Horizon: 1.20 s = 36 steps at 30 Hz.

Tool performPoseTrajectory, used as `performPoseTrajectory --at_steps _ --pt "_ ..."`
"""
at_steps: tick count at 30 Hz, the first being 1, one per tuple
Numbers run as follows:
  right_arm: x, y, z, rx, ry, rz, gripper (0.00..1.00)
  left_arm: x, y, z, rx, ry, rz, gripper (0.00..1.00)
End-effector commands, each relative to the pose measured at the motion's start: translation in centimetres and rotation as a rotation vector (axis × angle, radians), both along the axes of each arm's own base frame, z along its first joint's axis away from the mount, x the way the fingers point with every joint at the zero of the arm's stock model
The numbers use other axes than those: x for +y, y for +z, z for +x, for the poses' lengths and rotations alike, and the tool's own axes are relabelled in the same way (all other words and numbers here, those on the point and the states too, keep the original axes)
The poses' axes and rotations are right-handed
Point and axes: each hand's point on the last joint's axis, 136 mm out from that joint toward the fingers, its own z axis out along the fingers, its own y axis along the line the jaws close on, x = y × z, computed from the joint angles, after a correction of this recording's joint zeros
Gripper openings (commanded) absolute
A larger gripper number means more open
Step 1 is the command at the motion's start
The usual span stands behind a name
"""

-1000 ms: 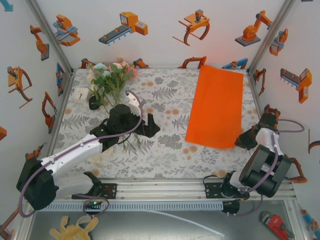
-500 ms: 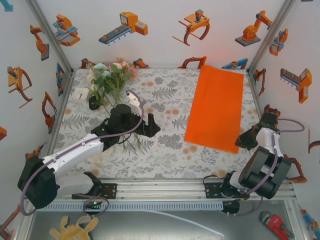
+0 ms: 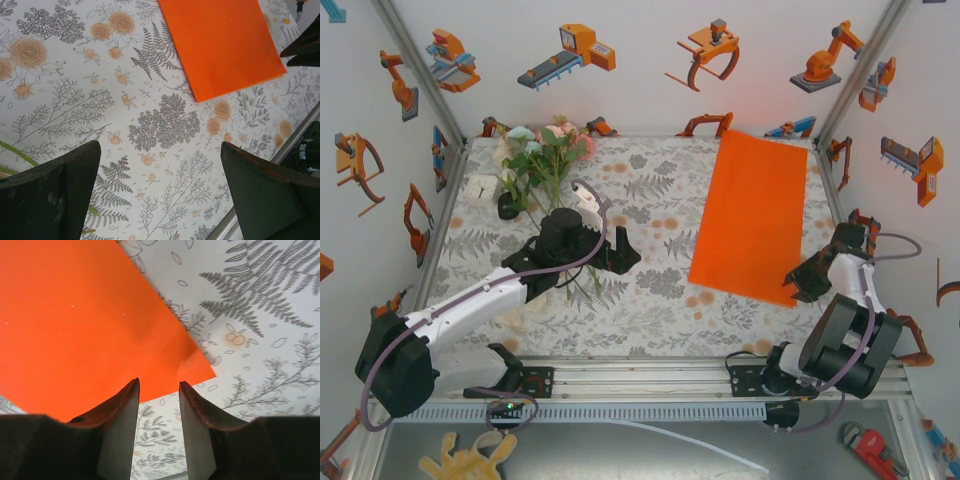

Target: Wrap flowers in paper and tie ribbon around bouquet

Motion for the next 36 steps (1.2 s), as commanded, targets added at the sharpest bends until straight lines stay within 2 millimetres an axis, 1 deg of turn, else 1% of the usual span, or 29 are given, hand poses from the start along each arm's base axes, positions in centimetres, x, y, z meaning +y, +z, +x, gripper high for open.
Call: performPoseTrajectory --at_steps 1,4,6,12,16,18,20,25,28,31,33,34,36 --pt "-1.1 -0.1 -1.6 0.071 -0.018 -0.079 0.47 0.1 0.8 -0.2 -0.018 -0.010 -0.021 0.97" --pt "-1.8 -0.2 -1.9 0.081 -0.039 -0.113 0.51 0.3 0.5 -0.2 -0.020 0.001 -0.015 0.97" --pt "-1.7 -0.5 -1.7 0.061 -0.046 -0.100 0.54 0.4 0.4 -0.1 -0.020 0.005 -0.013 0.97" --pt "-1.4 -2.3 -2.0 0.068 -0.080 -0.043 0.54 0.4 0.1 0.3 -0.017 0.004 -0.007 0.97" --pt "-1.4 -2.8 -1.7 0.063 -0.090 -0.029 0.48 0.4 -0.3 0.5 -0.010 0.004 -0.007 0.97" --pt "-1.4 -2.8 -1.5 0.056 -0.099 -0.022 0.40 0.4 -0.4 0.6 -0.006 0.003 -0.007 0.97" --pt "-1.4 -2.7 -1.3 0.043 -0.102 -0.023 0.35 0.3 -0.7 0.6 0.002 0.002 -0.009 0.97" --pt "-1.3 -2.5 -1.0 0.033 -0.102 -0.012 0.28 0.2 -1.0 0.7 0.013 0.005 -0.014 0.97" --pt "-1.2 -2.5 -0.8 0.025 -0.106 -0.005 0.20 0.1 -1.1 0.7 0.016 0.004 -0.020 0.97" --pt "-1.2 -2.5 -0.9 0.027 -0.106 -0.006 0.08 0.0 -1.2 0.7 0.021 0.001 -0.022 0.97" --pt "-1.2 -2.4 -1.0 0.029 -0.105 -0.006 0.04 0.0 -1.2 0.8 0.020 0.004 -0.021 0.97" --pt "-1.2 -2.4 -1.0 0.028 -0.106 -0.006 0.00 0.0 -1.3 0.8 0.021 0.004 -0.020 0.97" --pt "-1.1 -2.3 -0.9 0.023 -0.105 -0.004 0.00 0.1 -1.3 0.8 0.021 0.006 -0.018 0.97"
